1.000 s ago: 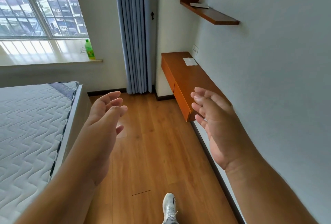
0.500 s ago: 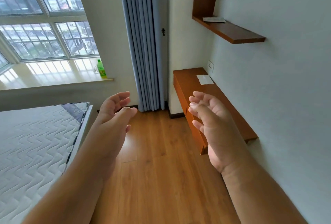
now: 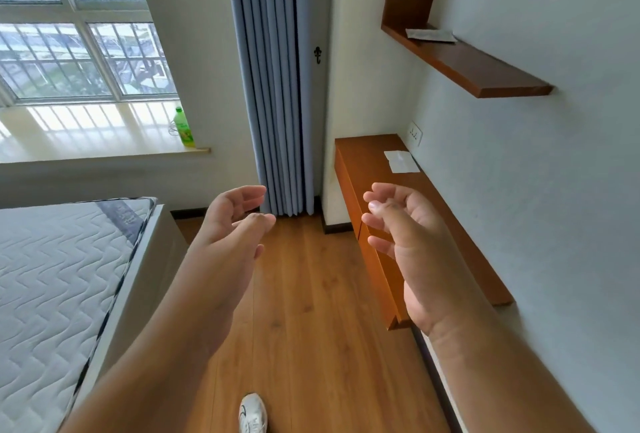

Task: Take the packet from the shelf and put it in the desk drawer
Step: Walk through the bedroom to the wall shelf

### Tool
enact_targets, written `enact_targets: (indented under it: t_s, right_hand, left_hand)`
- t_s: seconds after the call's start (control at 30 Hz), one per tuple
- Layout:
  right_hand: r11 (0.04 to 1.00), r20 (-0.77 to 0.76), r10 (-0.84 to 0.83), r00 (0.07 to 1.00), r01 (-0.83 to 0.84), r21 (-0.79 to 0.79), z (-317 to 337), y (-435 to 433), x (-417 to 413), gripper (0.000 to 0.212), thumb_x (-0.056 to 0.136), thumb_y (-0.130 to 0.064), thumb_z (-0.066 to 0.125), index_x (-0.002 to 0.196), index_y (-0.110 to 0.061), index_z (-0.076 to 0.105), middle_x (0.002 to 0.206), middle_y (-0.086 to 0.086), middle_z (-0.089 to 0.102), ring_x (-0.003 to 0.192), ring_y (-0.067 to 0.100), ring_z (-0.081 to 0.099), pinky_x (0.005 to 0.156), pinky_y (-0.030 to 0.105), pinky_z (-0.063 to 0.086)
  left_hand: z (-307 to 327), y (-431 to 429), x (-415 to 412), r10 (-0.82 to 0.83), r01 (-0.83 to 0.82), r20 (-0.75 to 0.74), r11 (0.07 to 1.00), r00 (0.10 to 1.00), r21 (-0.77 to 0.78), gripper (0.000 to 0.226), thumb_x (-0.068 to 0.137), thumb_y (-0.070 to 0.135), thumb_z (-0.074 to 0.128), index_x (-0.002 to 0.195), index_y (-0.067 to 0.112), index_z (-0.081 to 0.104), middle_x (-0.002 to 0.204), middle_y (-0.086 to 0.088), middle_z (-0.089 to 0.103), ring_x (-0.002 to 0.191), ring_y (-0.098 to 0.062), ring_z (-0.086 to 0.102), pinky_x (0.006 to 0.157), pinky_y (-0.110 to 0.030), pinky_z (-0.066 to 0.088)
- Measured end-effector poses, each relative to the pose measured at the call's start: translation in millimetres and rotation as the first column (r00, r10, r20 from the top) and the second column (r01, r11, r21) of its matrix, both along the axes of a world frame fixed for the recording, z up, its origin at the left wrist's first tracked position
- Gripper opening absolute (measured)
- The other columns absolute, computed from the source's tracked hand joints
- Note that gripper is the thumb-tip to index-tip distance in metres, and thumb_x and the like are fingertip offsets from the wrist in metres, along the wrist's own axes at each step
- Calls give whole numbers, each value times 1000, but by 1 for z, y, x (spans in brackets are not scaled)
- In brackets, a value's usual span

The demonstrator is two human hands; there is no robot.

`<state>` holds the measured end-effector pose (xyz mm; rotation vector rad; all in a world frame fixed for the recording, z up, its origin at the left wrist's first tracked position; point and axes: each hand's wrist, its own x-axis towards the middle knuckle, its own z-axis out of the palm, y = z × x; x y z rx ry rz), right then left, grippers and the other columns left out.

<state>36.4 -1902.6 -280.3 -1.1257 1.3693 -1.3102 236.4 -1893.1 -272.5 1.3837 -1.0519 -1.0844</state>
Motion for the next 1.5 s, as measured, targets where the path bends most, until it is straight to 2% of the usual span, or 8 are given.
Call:
enact_targets:
  t_s: [0.17, 0.43, 0.6, 0.77, 1.03, 1.13, 1.33, 1.5]
  right_hand:
    - [999, -44, -49, 998, 49, -1, -4, -50, 10, 22, 101, -35, 59, 123, -33, 60, 115, -15, 70, 109, 10, 69, 83, 22, 58]
    - [992, -66, -127, 990, 125, -35, 8, -152, 46, 20, 100, -33, 60, 120, -36, 60, 114, -16, 70, 107, 8, 70, 82, 23, 59]
    - [983, -46, -179, 983, 177, -38, 4, -210, 75, 21, 100, -30, 61, 120, -35, 62, 110, -18, 72, 100, -4, 70, 84, 25, 61]
    - [977, -33, -213, 977, 212, -20, -2, -255, 85, 22, 100, -31, 62, 121, -35, 61, 108, -18, 72, 100, 1, 72, 81, 23, 61]
    - [963, -12, -268, 963, 268, -15, -11, -342, 55, 22, 100, -33, 61, 122, -35, 62, 110, -18, 71, 100, 0, 72, 78, 21, 61]
    - [961, 13, -276, 961, 276, -22, -12, -386, 35, 21, 100, -33, 61, 120, -37, 62, 110, -18, 73, 100, 1, 72, 80, 23, 62]
    - [972, 70, -227, 971, 231, -50, -3, -481, -10, 20, 101, -32, 59, 121, -36, 62, 107, -19, 74, 99, -5, 71, 82, 21, 61]
    - [974, 49, -216, 975, 219, -59, 5, -543, -48, 20, 101, -35, 59, 121, -37, 62, 109, -17, 73, 100, -2, 71, 84, 24, 61]
  left_hand:
    - [-9, -65, 10, -55, 56, -22, 998, 998, 13, 34, 101, 16, 61, 133, 28, 62, 130, 11, 64, 120, -7, 60, 90, -30, 50]
    - [-8, -185, 49, -135, 135, -8, 991, 991, 14, 35, 101, 20, 62, 135, 28, 61, 129, 9, 67, 120, -13, 63, 100, -35, 51]
    - [-8, -250, 73, -195, 195, 0, 980, 981, 27, 31, 101, 20, 62, 130, 32, 62, 126, 12, 66, 118, -9, 62, 98, -35, 52]
    - [-11, -304, 81, -218, 217, 15, 975, 976, 44, 31, 101, 19, 62, 130, 32, 62, 127, 11, 65, 117, -10, 62, 101, -39, 53]
    - [-20, -394, 52, -210, 208, 16, 976, 978, 70, 29, 100, 19, 63, 126, 32, 63, 125, 9, 67, 114, -13, 64, 94, -38, 53]
    - [-20, -431, 34, -215, 212, 44, 975, 976, 65, 29, 101, 19, 62, 126, 31, 63, 123, 10, 67, 110, -13, 65, 91, -37, 54]
    - [-4, -517, -7, -165, 162, 76, 986, 983, 44, 28, 99, 20, 65, 122, 35, 68, 122, 16, 69, 115, -8, 65, 103, -42, 54]
    - [7, -580, -46, -148, 149, 40, 989, 988, -2, 27, 99, 15, 63, 119, 31, 69, 124, 12, 70, 118, -13, 67, 101, -43, 54]
